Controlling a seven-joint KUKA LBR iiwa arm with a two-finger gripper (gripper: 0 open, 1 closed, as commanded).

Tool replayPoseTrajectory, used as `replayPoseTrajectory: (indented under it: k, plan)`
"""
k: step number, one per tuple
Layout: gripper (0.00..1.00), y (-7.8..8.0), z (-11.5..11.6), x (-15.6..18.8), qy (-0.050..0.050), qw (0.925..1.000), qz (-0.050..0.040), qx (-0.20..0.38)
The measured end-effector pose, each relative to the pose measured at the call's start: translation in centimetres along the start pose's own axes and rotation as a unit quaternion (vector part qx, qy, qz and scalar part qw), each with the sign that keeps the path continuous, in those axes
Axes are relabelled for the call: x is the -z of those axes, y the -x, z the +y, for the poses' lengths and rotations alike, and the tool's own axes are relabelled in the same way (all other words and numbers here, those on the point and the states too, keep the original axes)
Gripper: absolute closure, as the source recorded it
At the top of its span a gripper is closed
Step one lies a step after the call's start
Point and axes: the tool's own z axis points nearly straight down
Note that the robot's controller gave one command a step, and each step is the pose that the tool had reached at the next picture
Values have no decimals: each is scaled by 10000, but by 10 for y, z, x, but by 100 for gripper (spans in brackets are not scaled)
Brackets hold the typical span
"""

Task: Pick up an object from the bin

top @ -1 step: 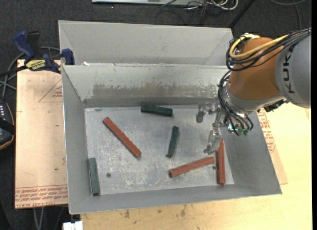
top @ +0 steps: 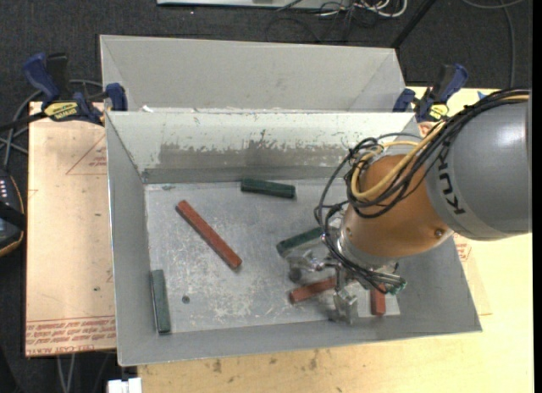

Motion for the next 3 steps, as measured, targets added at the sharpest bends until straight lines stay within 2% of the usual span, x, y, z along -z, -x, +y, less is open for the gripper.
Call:
replayPoseTrajectory:
  k: [1,2,3]
  plan:
    - [0,-4,-43,29,11,9997,43,252]
    - [0,16,-22,33,38,9999,55,-153]
    - [0,-25,-69,-3,30,9951,77,-986]
